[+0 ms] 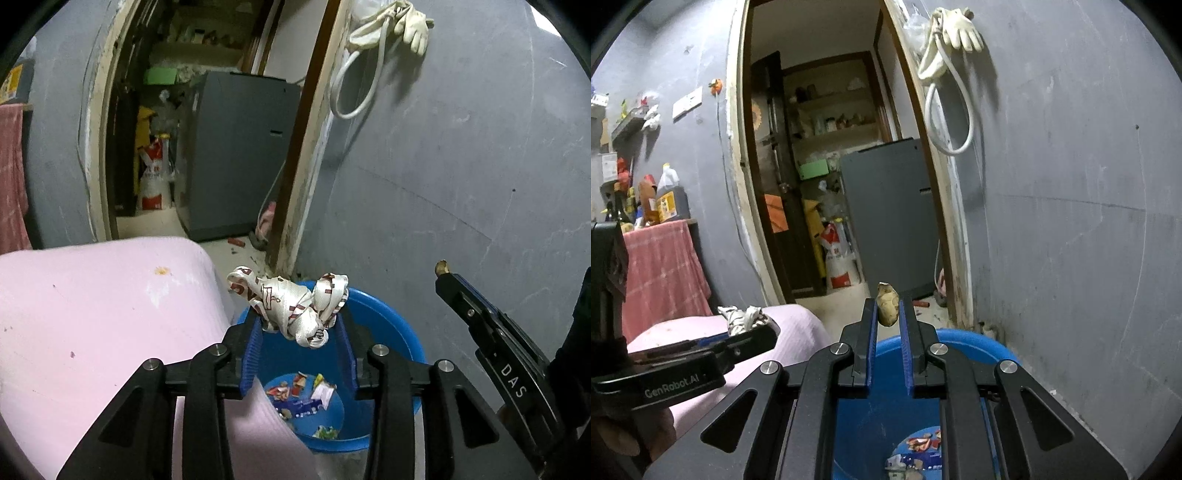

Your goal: Collect trash

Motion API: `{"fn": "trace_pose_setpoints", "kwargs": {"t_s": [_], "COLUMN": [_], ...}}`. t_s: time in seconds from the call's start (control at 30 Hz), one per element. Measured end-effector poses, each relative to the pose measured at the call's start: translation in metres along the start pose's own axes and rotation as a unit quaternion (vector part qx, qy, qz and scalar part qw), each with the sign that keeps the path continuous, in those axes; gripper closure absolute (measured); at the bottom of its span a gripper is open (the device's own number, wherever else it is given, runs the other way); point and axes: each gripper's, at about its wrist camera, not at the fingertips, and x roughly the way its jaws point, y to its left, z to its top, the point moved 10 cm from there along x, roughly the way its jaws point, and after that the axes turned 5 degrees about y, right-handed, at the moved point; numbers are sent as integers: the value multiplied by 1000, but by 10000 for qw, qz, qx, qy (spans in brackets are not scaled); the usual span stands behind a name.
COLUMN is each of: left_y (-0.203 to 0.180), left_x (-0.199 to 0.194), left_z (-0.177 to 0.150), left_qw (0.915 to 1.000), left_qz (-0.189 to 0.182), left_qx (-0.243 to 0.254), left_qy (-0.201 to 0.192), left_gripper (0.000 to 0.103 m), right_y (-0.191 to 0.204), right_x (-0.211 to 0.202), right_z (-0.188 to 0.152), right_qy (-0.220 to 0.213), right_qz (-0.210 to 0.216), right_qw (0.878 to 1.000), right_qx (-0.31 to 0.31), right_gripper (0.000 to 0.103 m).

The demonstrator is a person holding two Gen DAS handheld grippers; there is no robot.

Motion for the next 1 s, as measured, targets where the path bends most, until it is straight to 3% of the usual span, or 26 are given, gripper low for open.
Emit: {"fn": "trace_pose_setpoints", "kwargs": {"t_s": [0.4,0.53,0.63,0.8,0.9,1.0], "left_y": [8,11,13,20,23,30], "left_x": [15,14,14,10,5,-7], "left_z": [-13,-15,-15,-13,-9,-4], "left_qw": [9992,9991,9990,9989,9989,9983], "left_qz": [43,36,40,81,140,196], "left_qx": [-157,-187,-217,-366,-431,-543], "left_qy": [362,388,397,286,147,-67], "left_gripper": [52,44,42,42,35,28], "right_y": [-10,-13,-14,-15,-15,-14], "right_x": [13,14,13,13,12,7], "right_z": [-13,-14,-13,-12,-10,-7], "right_qy": [383,422,416,408,360,278], "right_qz": [-52,-70,-85,-101,-126,-145], "right_qw": [9991,9988,9988,9988,9990,9993], "right_qx": [171,219,227,232,219,210], "right_gripper": [91,79,78,78,77,67]}}
